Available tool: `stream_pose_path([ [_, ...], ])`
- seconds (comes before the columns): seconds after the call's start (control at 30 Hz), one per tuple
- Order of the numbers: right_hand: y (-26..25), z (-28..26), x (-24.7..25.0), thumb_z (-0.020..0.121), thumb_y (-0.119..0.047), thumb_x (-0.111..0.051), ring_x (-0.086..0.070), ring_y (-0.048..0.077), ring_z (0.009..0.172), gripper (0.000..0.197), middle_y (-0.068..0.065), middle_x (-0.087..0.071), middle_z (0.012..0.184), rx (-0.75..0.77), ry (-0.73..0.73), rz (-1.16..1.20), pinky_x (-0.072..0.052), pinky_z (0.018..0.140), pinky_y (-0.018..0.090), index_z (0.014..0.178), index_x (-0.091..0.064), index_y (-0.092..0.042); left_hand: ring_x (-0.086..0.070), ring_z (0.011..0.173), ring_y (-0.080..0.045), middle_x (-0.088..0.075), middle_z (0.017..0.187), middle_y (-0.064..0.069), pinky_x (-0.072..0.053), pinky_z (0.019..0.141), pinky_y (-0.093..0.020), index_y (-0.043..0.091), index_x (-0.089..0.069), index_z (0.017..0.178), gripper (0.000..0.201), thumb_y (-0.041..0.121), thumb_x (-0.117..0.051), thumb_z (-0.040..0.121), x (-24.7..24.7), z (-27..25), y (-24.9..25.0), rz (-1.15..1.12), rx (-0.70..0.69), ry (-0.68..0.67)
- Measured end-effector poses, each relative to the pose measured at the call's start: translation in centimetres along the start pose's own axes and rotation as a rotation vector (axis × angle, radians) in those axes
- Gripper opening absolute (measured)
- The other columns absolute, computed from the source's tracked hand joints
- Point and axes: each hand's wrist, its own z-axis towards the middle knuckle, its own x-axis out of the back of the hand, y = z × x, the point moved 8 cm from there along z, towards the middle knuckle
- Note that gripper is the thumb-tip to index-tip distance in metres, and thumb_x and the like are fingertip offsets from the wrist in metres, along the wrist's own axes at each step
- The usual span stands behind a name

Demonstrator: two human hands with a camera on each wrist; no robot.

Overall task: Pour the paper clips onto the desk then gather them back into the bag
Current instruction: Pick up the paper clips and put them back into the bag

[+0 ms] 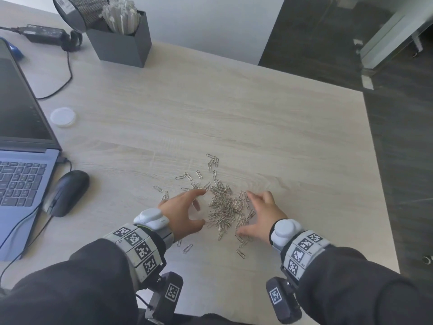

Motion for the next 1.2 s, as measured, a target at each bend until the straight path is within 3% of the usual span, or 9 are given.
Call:
stream_pose_path([
  [0.13,-2.3,0.9,-0.7,0.055,-0.06,-0.083,-0.047,0.018,0.121,0.125,0.0,-0.021,0.14,0.103,0.032,-0.081,-0.049,0.097,0.033,0.15,-0.006,-0.032,-0.058,0.098,-0.005,-0.057,0.105,0.024,-0.037,0.103,-0.035,0.044,-0.036,0.142,0.072,0.046,-0.07,0.078,0.2,-0.3,-0.4,0.02,0.001,-0.01],
  [0.23,-4.1,2.3,-0.5,0.057,-0.057,-0.083,-0.053,0.017,0.105,0.119,-0.001,-0.023,0.136,0.137,0.015,-0.129,-0.053,0.086,0.032,0.148,-0.009,-0.037,-0.058,0.1,-0.006,-0.057,0.106,0.024,-0.035,0.102,-0.035,0.045,-0.034,0.142,0.072,0.047,-0.069,0.079,0.3,-0.5,-0.8,0.026,0.017,-0.008],
  [0.37,-5.6,3.5,-0.4,0.065,-0.051,-0.078,-0.055,0.017,0.091,0.087,-0.003,-0.03,0.127,0.172,0.017,-0.131,-0.05,0.076,0.029,0.137,-0.03,-0.043,-0.059,0.099,-0.005,-0.057,0.104,0.024,-0.036,0.103,-0.035,0.046,-0.035,0.142,0.072,0.047,-0.07,0.079,0.5,-0.8,-1.3,0.014,0.029,0.006],
  [0.53,-5.4,3.5,-0.2,0.082,-0.036,-0.066,-0.056,0.019,0.089,0.036,-0.008,-0.042,0.113,0.197,0.065,-0.067,-0.047,0.074,0.029,0.115,-0.051,-0.032,-0.057,0.098,-0.004,-0.056,0.102,0.025,-0.037,0.103,-0.036,0.045,-0.036,0.142,0.071,0.046,-0.069,0.079,0.6,-0.8,-1.3,0.006,0.028,0.013],
  [0.67,-4.7,3.2,-0.3,0.085,-0.022,-0.059,-0.053,0.02,0.088,0.014,-0.006,-0.046,0.102,0.183,0.084,-0.007,-0.044,0.078,0.029,0.099,-0.058,-0.026,-0.056,0.097,-0.004,-0.056,0.102,0.025,-0.036,0.103,-0.036,0.045,-0.036,0.142,0.071,0.045,-0.069,0.08,0.7,-0.7,-1.2,0.005,0.031,0.011],
  [0.83,-3.3,2.9,0.4,0.084,-0.018,-0.063,-0.052,0.015,0.083,0.012,-0.006,-0.055,0.094,0.085,0.122,0.099,-0.036,0.072,0.023,0.093,-0.068,-0.023,-0.058,0.104,-0.007,-0.057,0.108,0.024,-0.034,0.103,-0.035,0.046,-0.034,0.142,0.071,0.047,-0.068,0.079,0.4,-0.3,-0.9,0.006,0.025,-0.016],
  [0.97,-2.2,1.9,0.6,0.083,-0.021,-0.068,-0.056,0.013,0.064,0.011,-0.013,-0.059,0.076,0.01,0.119,0.263,-0.043,0.067,0.022,0.083,-0.064,-0.031,-0.056,0.099,-0.005,-0.057,0.108,0.023,-0.034,0.105,-0.034,0.044,-0.035,0.142,0.071,0.046,-0.068,0.079,0.0,0.0,-0.1,-0.003,0.011,-0.025],
  [1.07,-2.3,1.2,0.8,0.082,-0.017,-0.068,-0.054,0.012,0.045,0.013,-0.009,-0.058,0.056,-0.008,0.104,0.397,-0.049,0.057,0.027,0.077,-0.064,-0.028,-0.056,0.098,-0.005,-0.056,0.109,0.024,-0.033,0.107,-0.037,0.045,-0.034,0.142,0.07,0.047,-0.067,0.079,-0.3,0.1,0.7,0.006,-0.004,-0.038],
  [1.2,-3.7,0.2,1.0,0.082,-0.016,-0.068,-0.054,0.012,0.04,0.017,-0.008,-0.059,0.055,0.032,0.083,0.491,-0.051,0.055,0.03,0.074,-0.063,-0.03,-0.058,0.108,-0.005,-0.054,0.111,0.025,-0.032,0.108,-0.04,0.047,-0.032,0.141,0.071,0.05,-0.066,0.078,-0.8,0.1,1.5,0.043,-0.01,-0.059],
])
